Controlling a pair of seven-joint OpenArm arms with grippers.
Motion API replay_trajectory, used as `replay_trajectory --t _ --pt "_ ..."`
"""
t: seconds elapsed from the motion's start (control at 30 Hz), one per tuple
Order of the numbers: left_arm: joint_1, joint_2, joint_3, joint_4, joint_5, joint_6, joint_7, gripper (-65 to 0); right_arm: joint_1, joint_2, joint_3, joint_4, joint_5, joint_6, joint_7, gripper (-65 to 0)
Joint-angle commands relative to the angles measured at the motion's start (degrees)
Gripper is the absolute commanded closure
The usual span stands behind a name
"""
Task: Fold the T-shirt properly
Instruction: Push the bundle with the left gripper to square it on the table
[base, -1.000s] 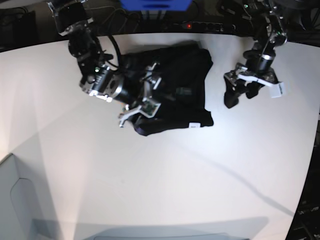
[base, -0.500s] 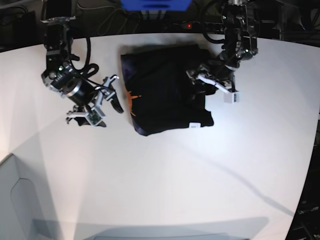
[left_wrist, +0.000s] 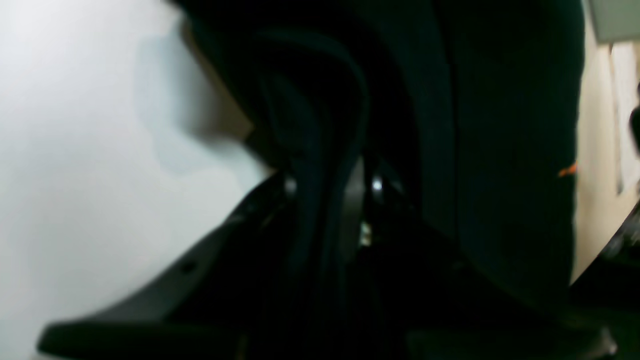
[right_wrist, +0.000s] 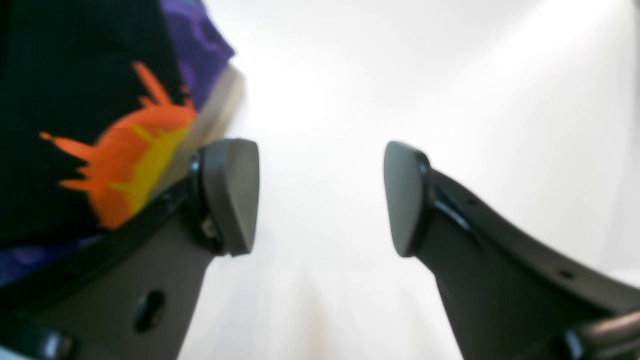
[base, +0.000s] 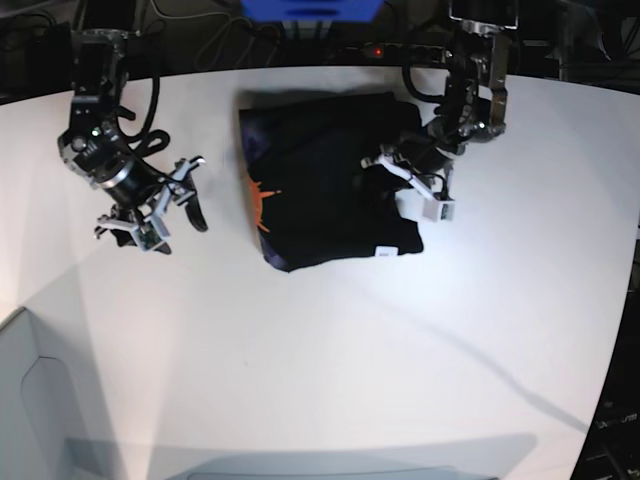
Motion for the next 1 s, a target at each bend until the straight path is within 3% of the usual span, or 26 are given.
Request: replay_trajectory --t 0.0,0.17,0.23,0.4,0.57,0.83,0.97 --pt "-1.74 -2.05 1.72 -0.06 0.11 0.17 0.17 0.0 0.64 0.49 1.26 1.11 0.67 -0.25 1.33 -40.1" --pt "-12.91 -12.6 19.65 -5.34 -0.06 0.17 0.17 0.0 0.64 0.4 5.48 1.11 0.67 -0.25 1.33 -40.1" --pt "-19.06 -15.06 28.71 -7.89 0.03 -0.54 0.17 0.0 0.64 0.4 6.8 1.11 0.67 -0.25 1.33 -40.1" --pt "-34.18 -15.15 45.23 -15.71 0.03 -11.09 -0.18 0.0 0.46 -0.83 9.61 1.11 0.67 -0.25 1.33 -40.1" --pt "-45.43 -8.73 55.52 -23.27 3.1 -15.39 -0.18 -2.6 -0.77 -2.76 13.65 1.11 0.67 -0.25 1.33 -40.1" --pt "-50.36 4.37 58.51 -31.01 22.0 -15.66 -0.27 -27.5 -3.94 -3.38 13.74 1.2 0.58 -0.25 1.33 -40.2" --pt "-50.53 9.12 58.24 -31.45 29.92 -15.66 -0.36 -32.5 -5.43 -3.56 13.74 1.55 0.67 -0.25 1.33 -40.3"
